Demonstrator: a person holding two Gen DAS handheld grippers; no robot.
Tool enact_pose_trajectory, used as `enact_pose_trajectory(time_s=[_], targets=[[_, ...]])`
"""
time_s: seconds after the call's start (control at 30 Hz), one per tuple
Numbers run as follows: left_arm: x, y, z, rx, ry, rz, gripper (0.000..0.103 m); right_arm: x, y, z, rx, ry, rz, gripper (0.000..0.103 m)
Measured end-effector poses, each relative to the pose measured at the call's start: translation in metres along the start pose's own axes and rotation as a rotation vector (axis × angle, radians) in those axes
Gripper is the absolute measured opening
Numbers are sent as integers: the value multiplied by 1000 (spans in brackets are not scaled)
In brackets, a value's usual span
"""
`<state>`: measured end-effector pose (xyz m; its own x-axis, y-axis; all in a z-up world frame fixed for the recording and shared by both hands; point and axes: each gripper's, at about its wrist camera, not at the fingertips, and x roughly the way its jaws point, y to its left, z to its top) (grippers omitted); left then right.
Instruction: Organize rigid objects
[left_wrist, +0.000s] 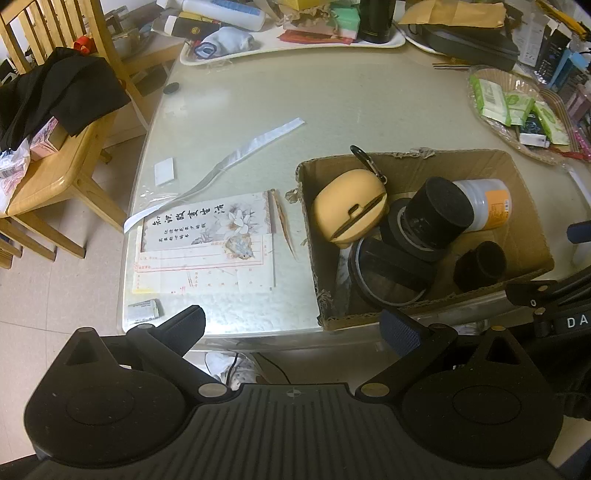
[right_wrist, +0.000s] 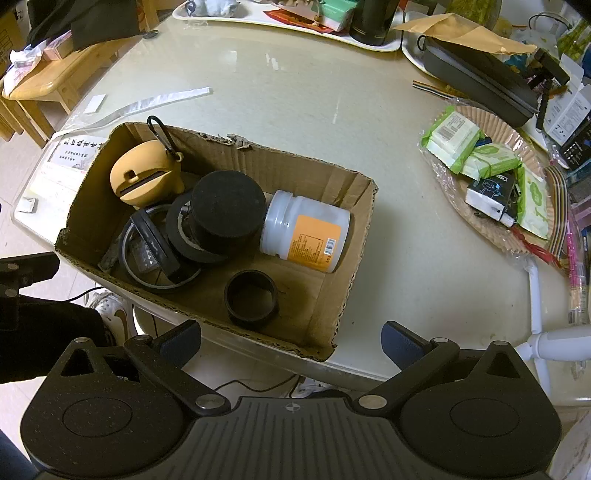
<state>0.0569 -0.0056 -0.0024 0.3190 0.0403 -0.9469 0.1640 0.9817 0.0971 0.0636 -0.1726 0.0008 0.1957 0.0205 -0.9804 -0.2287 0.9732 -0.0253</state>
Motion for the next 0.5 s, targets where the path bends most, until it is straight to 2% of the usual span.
enact_pose_trajectory(time_s=[0.5], targets=[[-1, -1, 0, -1, -9, -12, 103, 0, 1, 0, -3, -1, 2, 103]])
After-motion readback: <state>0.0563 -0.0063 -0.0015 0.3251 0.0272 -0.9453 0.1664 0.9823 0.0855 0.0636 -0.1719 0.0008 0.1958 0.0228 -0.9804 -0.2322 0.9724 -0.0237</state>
